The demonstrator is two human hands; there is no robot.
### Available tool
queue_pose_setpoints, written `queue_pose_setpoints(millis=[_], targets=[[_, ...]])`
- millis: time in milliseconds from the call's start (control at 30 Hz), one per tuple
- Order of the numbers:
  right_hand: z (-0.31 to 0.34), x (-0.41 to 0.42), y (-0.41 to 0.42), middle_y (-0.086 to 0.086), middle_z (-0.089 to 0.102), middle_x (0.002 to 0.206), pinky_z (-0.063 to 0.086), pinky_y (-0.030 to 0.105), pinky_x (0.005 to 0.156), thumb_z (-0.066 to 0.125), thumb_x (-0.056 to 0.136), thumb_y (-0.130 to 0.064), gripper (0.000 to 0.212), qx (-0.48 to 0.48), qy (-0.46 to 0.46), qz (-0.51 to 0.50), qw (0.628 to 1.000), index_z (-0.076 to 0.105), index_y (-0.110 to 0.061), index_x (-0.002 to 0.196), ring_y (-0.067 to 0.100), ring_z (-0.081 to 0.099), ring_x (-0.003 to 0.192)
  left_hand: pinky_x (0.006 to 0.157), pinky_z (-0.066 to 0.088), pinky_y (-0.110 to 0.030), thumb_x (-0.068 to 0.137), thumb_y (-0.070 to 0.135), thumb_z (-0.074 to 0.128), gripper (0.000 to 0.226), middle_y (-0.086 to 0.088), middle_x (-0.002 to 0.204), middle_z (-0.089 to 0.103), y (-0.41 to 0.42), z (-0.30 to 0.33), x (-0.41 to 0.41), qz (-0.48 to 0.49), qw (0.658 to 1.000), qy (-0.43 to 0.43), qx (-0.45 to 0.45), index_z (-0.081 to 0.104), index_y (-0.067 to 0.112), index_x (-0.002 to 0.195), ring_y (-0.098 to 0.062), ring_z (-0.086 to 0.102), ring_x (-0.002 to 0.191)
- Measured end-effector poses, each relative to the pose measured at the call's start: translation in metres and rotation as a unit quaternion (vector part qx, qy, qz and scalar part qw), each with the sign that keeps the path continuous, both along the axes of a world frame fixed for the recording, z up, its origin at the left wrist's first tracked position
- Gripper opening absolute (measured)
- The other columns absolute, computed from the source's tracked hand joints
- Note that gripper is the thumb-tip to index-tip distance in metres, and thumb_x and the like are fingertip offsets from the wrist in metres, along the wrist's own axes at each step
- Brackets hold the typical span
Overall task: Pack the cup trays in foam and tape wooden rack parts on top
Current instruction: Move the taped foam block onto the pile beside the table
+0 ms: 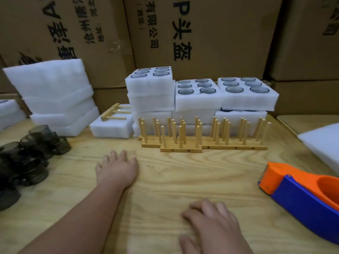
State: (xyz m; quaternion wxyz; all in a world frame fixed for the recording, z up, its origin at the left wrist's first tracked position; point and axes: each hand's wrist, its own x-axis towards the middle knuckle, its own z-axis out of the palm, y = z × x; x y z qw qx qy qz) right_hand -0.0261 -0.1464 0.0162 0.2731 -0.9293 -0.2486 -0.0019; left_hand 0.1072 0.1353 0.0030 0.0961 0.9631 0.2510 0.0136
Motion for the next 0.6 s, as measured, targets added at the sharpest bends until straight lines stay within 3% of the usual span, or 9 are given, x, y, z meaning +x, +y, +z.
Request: queue_pose_setpoints(millis=[33,133,233,300,367,400,533,600], targets=[[0.004,0.006,-0.009,-0.037,0.031,0.132,0.021,0.017,0.100,0.022,0.066,-0.080,0.075,-0.001,0.039,-0.024,0.999,0.043,-0.057,0.134,-0.003,0.029,0.128,0.123,0.008,-0.052,0.095,0.062,0.019,0.072,-0.002,0.171,0.008,-0.004,0.000,-0.007,-0.012,1.000,0.001,0.002,0.017,0.031,0.161,-0.028,0.008,0.156],[-0.002,0.025,-0.030,-0.041,0.026,0.124,0.021,0.018,0.097,0.038,0.080,-0.072,0.054,-0.004,-0.018,-0.053,0.998,0.042,-0.057,0.132,-0.011,0.025,0.131,0.125,0.008,-0.050,0.097,0.063,0.024,0.070,-0.002,0.171,0.008,-0.006,0.003,-0.022,-0.042,0.999,0.013,-0.017,0.020,0.033,0.161,-0.026,0.007,0.156],[-0.001,0.037,-0.040,-0.046,0.019,0.140,0.021,0.020,0.107,0.049,0.088,-0.067,0.048,-0.003,-0.013,-0.047,0.999,0.041,-0.058,0.134,-0.013,0.017,0.141,0.120,0.030,-0.043,0.096,0.054,0.047,0.064,-0.002,0.164,0.031,0.007,0.017,-0.027,-0.033,0.993,-0.022,-0.111,0.035,0.033,0.155,-0.024,0.035,0.147],[-0.004,0.046,-0.048,-0.044,0.018,0.148,0.021,0.019,0.111,0.050,0.089,-0.067,0.046,0.012,0.004,-0.041,0.999,0.040,-0.060,0.134,-0.012,0.017,0.144,0.101,0.048,-0.038,0.094,0.042,0.057,0.063,-0.003,0.154,0.047,0.015,0.035,-0.026,0.000,0.973,-0.098,-0.207,0.037,0.032,0.153,-0.023,0.058,0.123],[-0.009,0.049,-0.048,-0.044,0.016,0.147,0.022,0.019,0.111,0.048,0.088,-0.071,0.046,0.017,-0.002,-0.029,0.999,0.041,-0.062,0.132,-0.012,0.015,0.143,0.078,0.052,-0.032,0.093,0.037,0.060,0.068,-0.002,0.151,0.048,0.017,0.059,-0.019,0.017,0.950,-0.192,-0.245,0.032,0.035,0.154,-0.017,0.061,0.102],[-0.013,0.049,-0.046,-0.044,0.015,0.147,0.023,0.019,0.111,0.047,0.087,-0.073,0.045,0.014,-0.015,-0.029,0.999,0.042,-0.063,0.131,-0.013,0.014,0.143,0.073,0.050,-0.028,0.092,0.035,0.061,0.070,-0.001,0.151,0.047,0.015,0.073,-0.015,0.009,0.940,-0.239,-0.245,0.030,0.036,0.154,-0.014,0.060,0.099],[-0.009,0.053,-0.046,-0.045,0.013,0.146,0.023,0.018,0.102,0.046,0.086,-0.074,0.018,-0.023,-0.002,-0.053,0.998,0.039,-0.071,0.102,-0.014,0.014,0.141,0.108,0.040,-0.043,0.083,0.042,0.069,0.081,0.002,0.154,0.038,-0.001,0.135,0.012,-0.069,0.915,-0.381,-0.115,0.027,0.040,0.152,-0.021,0.040,0.137],[-0.003,0.053,-0.045,-0.044,0.013,0.145,0.022,0.021,0.100,0.046,0.088,-0.072,0.009,-0.025,0.029,-0.044,0.998,0.038,-0.071,0.091,-0.012,0.014,0.141,0.112,0.035,-0.047,0.077,0.050,0.070,0.087,0.005,0.154,0.032,-0.015,0.164,0.026,-0.096,0.913,-0.395,-0.031,0.022,0.048,0.150,-0.022,0.032,0.141]])
